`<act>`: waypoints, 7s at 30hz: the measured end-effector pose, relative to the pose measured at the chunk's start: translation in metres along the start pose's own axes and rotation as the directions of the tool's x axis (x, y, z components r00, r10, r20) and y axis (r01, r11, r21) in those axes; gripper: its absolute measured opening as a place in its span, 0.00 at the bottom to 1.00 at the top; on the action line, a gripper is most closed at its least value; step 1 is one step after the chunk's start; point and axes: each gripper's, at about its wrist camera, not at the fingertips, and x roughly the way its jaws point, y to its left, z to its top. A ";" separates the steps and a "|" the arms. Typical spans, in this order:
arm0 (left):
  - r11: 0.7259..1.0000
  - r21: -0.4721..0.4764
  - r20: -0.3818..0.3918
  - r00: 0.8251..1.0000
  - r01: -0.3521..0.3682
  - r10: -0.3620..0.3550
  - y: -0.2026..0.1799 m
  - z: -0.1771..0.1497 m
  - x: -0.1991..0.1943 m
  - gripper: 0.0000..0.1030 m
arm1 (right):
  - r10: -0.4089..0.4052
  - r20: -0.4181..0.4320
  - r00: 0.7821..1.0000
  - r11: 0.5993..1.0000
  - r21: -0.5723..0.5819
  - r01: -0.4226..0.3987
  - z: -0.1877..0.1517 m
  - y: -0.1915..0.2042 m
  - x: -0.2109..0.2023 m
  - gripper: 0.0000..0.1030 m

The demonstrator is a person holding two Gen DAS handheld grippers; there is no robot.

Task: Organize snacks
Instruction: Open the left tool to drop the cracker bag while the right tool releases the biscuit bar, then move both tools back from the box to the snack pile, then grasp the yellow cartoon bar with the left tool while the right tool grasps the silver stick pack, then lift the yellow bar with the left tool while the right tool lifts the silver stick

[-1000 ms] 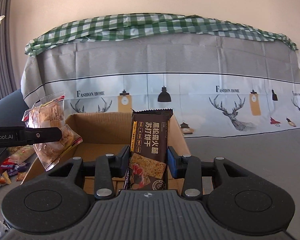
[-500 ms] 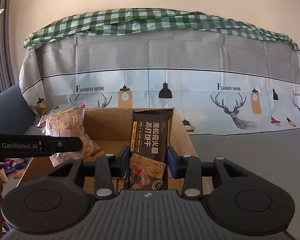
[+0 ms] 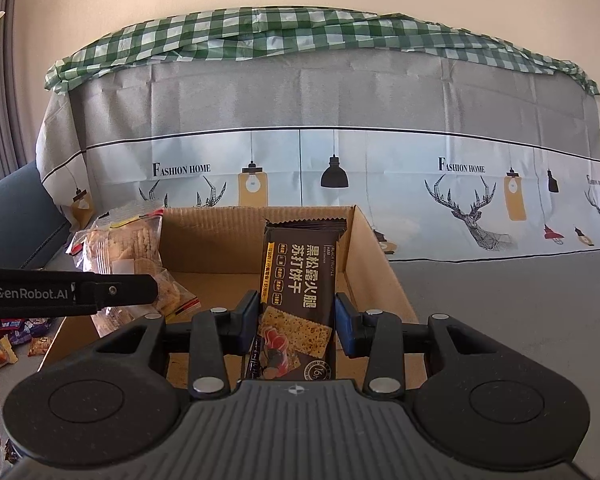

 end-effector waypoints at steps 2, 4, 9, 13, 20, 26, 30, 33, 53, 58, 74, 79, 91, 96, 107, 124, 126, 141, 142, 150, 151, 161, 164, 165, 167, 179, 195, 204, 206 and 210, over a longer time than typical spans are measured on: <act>1.000 0.002 0.007 1.000 0.009 -0.009 -0.001 0.000 -0.001 0.50 | -0.004 -0.001 1.000 1.000 0.000 0.004 0.000 0.000 0.001 0.40; 1.000 0.008 0.006 1.000 0.010 -0.010 -0.002 0.000 0.000 0.50 | -0.006 0.001 1.000 1.000 0.002 0.006 -0.001 0.000 0.000 0.40; 1.000 0.006 0.011 1.000 0.018 -0.018 -0.003 0.001 -0.001 0.50 | -0.011 0.006 1.000 1.000 0.006 0.010 -0.001 0.001 0.000 0.40; 1.000 0.008 0.019 0.999 0.026 -0.027 -0.003 0.001 -0.001 0.50 | -0.009 0.008 1.000 1.000 0.004 0.009 -0.001 0.003 0.000 0.40; 0.999 -0.020 0.052 0.998 0.036 -0.035 -0.001 0.003 -0.006 0.85 | -0.024 0.021 0.999 1.000 0.010 0.024 0.000 0.002 -0.001 0.70; 1.000 0.030 0.107 0.994 0.004 -0.007 -0.005 0.003 -0.010 0.85 | -0.050 0.034 0.998 0.999 0.021 0.049 -0.001 -0.001 -0.003 0.71; 0.997 0.074 0.163 0.987 -0.025 0.013 -0.007 0.001 -0.015 0.85 | -0.089 0.057 0.994 0.996 0.019 0.088 -0.001 0.000 -0.004 0.71; 0.996 0.083 0.160 0.987 -0.031 0.018 -0.005 0.002 -0.015 0.85 | -0.098 0.089 0.991 0.995 0.005 0.098 -0.002 0.003 -0.006 0.71; 1.000 0.026 -0.048 0.999 0.015 -0.014 0.075 0.017 -0.051 0.31 | -0.025 0.079 0.997 0.998 0.053 0.021 0.001 0.020 -0.010 0.60; 0.979 0.134 -0.108 0.980 -0.154 0.169 0.128 0.017 -0.072 0.31 | 0.065 0.076 0.995 0.995 0.065 -0.070 0.003 0.038 -0.013 0.41; 0.888 0.035 -0.340 0.830 -0.459 0.443 0.222 -0.019 -0.073 0.65 | 0.278 0.033 0.960 0.960 0.007 -0.278 0.000 0.134 -0.002 0.38; 0.883 0.085 -0.403 0.795 -0.462 0.454 0.224 -0.029 -0.064 0.66 | 0.323 0.009 0.947 0.947 -0.012 -0.322 -0.005 0.160 0.003 0.39; 0.880 0.058 -0.484 0.757 -0.472 0.438 0.245 -0.039 -0.050 0.18 | 0.374 -0.033 0.927 0.927 -0.006 -0.375 -0.011 0.195 0.019 0.41; 0.886 -0.004 -0.454 0.790 -0.464 0.412 0.244 -0.033 -0.055 0.12 | 0.395 -0.054 0.917 0.918 -0.011 -0.396 -0.017 0.216 0.029 0.41; 0.894 -0.072 -0.471 0.805 -0.442 0.360 0.252 -0.030 -0.051 0.12 | 0.304 -0.114 0.946 0.952 0.050 -0.301 -0.019 0.252 0.089 0.48; 0.902 -0.049 -0.500 0.792 -0.429 0.350 0.253 -0.036 -0.044 0.25 | 0.127 -0.334 0.934 0.992 0.019 -0.128 -0.041 0.272 0.195 0.47; 0.903 -0.048 -0.503 0.791 -0.428 0.348 0.253 -0.036 -0.044 0.25 | 0.125 -0.318 0.940 0.991 -0.010 -0.135 -0.041 0.274 0.193 0.28; 0.900 -0.041 -0.494 0.792 -0.434 0.359 0.249 -0.035 -0.045 0.15 | 0.255 -0.247 0.935 0.965 0.008 -0.261 -0.028 0.249 0.113 0.19; 0.900 -0.047 -0.487 0.797 -0.433 0.357 0.249 -0.034 -0.046 0.15 | 0.265 -0.244 0.933 0.962 0.004 -0.272 -0.029 0.249 0.103 0.19; 0.914 -0.117 -0.432 0.848 -0.389 0.306 0.239 -0.031 -0.060 0.14 | 0.321 -0.343 0.883 0.936 -0.027 -0.351 -0.055 0.246 0.041 0.19; 0.917 -0.112 -0.432 0.850 -0.383 0.302 0.237 -0.031 -0.060 0.14 | 0.319 -0.360 0.877 0.934 -0.036 -0.355 -0.059 0.249 0.038 0.19; 0.943 -0.042 -0.482 0.834 -0.329 0.269 0.224 -0.040 -0.051 0.16 | 0.235 -0.482 0.844 0.952 -0.063 -0.301 -0.084 0.255 0.055 0.27; 0.941 -0.028 -0.493 0.823 -0.337 0.281 0.223 -0.043 -0.047 0.22 | 0.236 -0.479 0.846 0.950 -0.071 -0.305 -0.084 0.256 0.057 0.35; 0.941 -0.023 -0.499 0.819 -0.339 0.283 0.223 -0.044 -0.046 0.24 | 0.234 -0.478 0.847 0.951 -0.070 -0.303 -0.084 0.255 0.058 0.37; 0.940 -0.009 -0.508 0.812 -0.340 0.289 0.222 -0.045 -0.045 0.28 | 0.232 -0.485 0.843 0.953 -0.059 -0.297 -0.085 0.253 0.062 0.40; 0.936 0.071 -0.539 0.776 -0.345 0.327 0.218 -0.054 -0.040 0.36 | 0.210 -0.493 0.844 0.955 -0.080 -0.285 -0.092 0.257 0.077 0.40; 0.932 0.082 -0.427 0.833 -0.352 0.352 0.201 -0.039 -0.052 0.11 | 0.238 -0.418 0.877 0.951 -0.084 -0.298 -0.077 0.250 0.058 0.19; 0.928 0.028 -0.285 0.887 -0.372 0.364 0.190 -0.022 -0.075 0.11 | 0.305 -0.392 0.868 0.942 -0.007 -0.334 -0.070 0.233 0.048 0.19; 0.929 -0.002 -0.252 0.899 -0.371 0.359 0.189 -0.018 -0.081 0.11 | 0.341 -0.356 0.870 0.931 -0.003 -0.366 -0.064 0.230 0.040 0.19; 0.926 -0.066 -0.179 0.917 -0.373 0.356 0.184 -0.011 -0.093 0.11 | 0.398 -0.269 0.877 0.910 -0.008 -0.415 -0.051 0.220 0.022 0.20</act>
